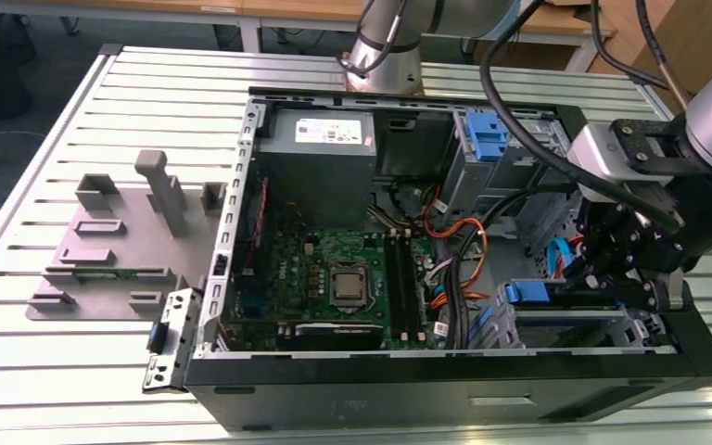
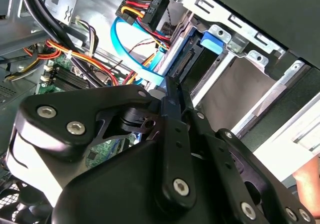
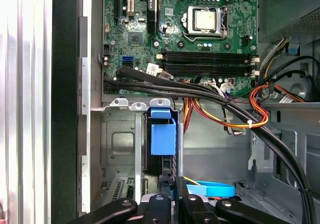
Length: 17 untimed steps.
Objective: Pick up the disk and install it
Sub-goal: 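Insert the first disk wire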
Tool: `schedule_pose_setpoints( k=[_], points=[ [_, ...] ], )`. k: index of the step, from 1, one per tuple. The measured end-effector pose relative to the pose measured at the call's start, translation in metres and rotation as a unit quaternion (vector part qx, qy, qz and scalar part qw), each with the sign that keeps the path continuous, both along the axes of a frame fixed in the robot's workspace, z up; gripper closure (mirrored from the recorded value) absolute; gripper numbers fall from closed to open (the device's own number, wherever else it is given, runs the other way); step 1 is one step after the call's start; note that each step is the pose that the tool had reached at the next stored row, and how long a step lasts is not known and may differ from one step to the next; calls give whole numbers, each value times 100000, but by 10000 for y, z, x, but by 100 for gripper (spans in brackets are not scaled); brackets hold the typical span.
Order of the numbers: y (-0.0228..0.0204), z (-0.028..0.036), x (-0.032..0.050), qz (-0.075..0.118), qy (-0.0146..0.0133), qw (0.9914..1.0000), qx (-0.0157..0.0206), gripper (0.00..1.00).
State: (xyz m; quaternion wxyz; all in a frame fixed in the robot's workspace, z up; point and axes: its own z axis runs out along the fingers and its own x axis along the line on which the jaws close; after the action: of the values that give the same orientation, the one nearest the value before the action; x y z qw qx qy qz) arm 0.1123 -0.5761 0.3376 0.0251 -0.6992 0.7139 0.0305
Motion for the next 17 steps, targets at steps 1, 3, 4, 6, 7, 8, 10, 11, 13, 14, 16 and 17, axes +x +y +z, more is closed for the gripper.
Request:
schedule_pose_setpoints(
  k=[1, 3, 4, 6, 7, 8, 10, 11, 13, 14, 16, 17],
  points=[
    [0, 1, 0, 0, 1, 100000, -9, 84],
    [0, 2, 0, 1, -2, 100000, 96, 84],
    [0, 2, 0, -2, 0, 100000, 125, 84],
    [0, 1, 0, -1, -1, 100000, 143, 84],
    [0, 1, 0, -1, 0, 100000, 147, 84],
    [0, 1, 0, -1, 0, 100000, 145, 84],
    [-2, -3, 0, -2, 0, 100000, 142, 84],
    [-2, -5, 0, 1, 0, 100000, 138, 84],
    [-4, -10, 0, -2, 0, 100000, 136, 84],
    [-4, -12, 0, 0, 0, 100000, 132, 84],
    [-5, -21, 0, -1, 1, 100000, 169, 84],
    [-6, -22, 0, 1, 0, 100000, 155, 84]
  ],
)
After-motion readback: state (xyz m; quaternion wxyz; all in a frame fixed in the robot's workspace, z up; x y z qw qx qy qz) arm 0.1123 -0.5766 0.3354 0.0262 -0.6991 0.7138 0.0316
